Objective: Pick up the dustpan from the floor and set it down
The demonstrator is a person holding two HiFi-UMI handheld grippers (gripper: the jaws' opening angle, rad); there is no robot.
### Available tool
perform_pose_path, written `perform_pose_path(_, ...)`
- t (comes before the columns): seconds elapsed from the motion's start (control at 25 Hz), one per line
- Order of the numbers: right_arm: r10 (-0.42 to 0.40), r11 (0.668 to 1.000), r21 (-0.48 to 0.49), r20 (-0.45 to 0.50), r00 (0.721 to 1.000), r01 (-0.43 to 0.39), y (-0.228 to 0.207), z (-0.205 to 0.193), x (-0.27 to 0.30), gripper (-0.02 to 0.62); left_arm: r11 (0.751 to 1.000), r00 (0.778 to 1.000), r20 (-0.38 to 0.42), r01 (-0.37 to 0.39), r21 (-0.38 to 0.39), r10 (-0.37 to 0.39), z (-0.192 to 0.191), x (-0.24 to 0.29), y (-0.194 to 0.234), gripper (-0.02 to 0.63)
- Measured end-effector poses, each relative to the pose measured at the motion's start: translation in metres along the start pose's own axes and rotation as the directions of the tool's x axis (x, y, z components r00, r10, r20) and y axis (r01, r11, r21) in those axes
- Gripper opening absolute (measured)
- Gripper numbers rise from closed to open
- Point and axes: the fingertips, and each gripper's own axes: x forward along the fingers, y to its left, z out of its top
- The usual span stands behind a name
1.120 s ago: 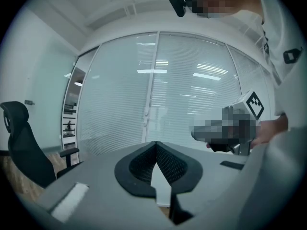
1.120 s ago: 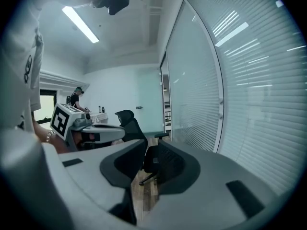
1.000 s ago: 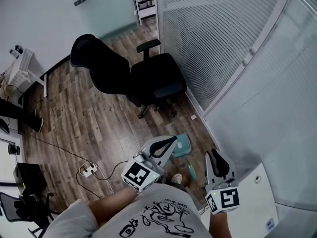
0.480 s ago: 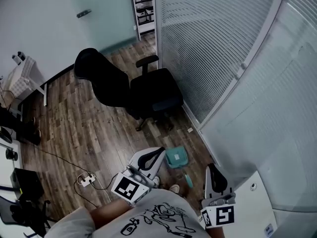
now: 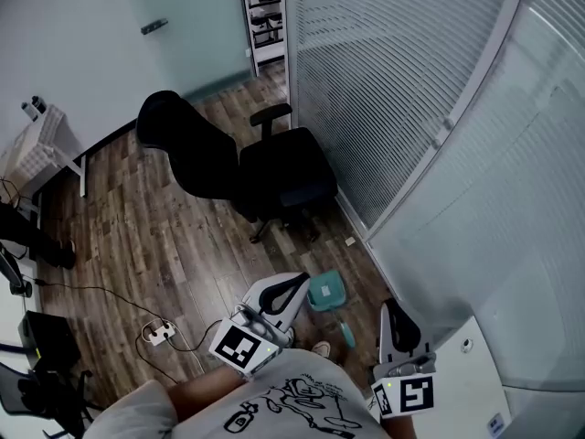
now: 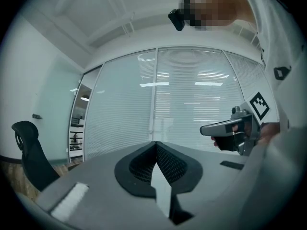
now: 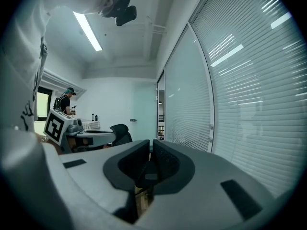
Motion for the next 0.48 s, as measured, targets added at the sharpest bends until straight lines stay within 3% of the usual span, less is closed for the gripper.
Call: perform_pose_path(0.48,0.003,1.0,0.003,-0.003,1.0,-0.003,-0.009,-0.006,0.006,0.02,1.0,1.0,-0.023,0.017,-0.016,-0.017,-0.012,0.009,0.0,-0.006)
